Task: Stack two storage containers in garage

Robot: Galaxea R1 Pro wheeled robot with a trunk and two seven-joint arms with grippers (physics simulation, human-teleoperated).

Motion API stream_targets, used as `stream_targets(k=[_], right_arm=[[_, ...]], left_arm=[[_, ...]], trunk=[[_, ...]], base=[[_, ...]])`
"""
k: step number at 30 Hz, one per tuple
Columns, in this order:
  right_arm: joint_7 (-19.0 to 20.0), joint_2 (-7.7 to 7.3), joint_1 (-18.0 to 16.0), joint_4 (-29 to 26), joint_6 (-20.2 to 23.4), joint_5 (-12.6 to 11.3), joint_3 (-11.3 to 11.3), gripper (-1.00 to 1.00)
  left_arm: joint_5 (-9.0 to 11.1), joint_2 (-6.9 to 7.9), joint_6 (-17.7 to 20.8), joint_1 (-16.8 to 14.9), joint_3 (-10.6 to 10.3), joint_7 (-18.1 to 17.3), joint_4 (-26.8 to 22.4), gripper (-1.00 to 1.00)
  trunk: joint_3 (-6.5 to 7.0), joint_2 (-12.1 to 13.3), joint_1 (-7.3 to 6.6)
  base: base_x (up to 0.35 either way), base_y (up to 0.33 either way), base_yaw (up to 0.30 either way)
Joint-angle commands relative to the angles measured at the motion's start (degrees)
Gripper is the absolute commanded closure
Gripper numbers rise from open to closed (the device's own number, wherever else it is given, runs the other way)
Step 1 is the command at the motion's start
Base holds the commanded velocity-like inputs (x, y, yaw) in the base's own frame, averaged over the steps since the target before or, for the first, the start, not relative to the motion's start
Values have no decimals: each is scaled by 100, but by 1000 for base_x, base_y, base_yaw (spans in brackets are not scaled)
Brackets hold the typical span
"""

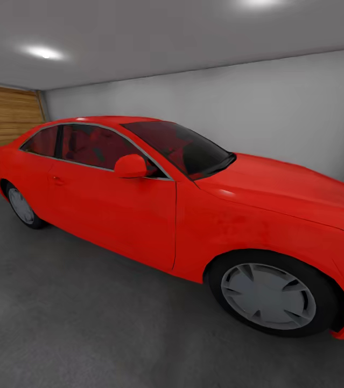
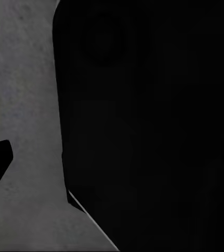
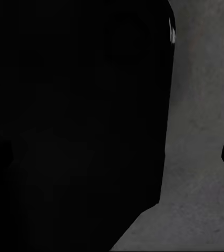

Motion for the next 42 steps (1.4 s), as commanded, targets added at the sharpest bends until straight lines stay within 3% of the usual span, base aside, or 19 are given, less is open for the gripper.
stream_targets(k=[1,7,22,42], right_arm=[[-9,8,8,-3,-29,-33,33,-100],[2,9,-6,-6,-61,-19,227,-100],[18,45,-9,7,-104,-485,708,-100],[13,51,-9,1,-105,-484,1349,-100]], left_arm=[[1,5,-18,-9,10,9,-33,-100],[24,10,-73,-9,22,13,-103,-100],[35,13,-340,-9,44,18,-149,-100],[35,15,-346,-9,39,18,-149,-100]], trunk=[[-3,-2,0],[-3,-2,0],[-3,-2,0],[-3,-2,0]], base=[[0,0,0],[0,0,0],[0,0,118],[0,0,272]])
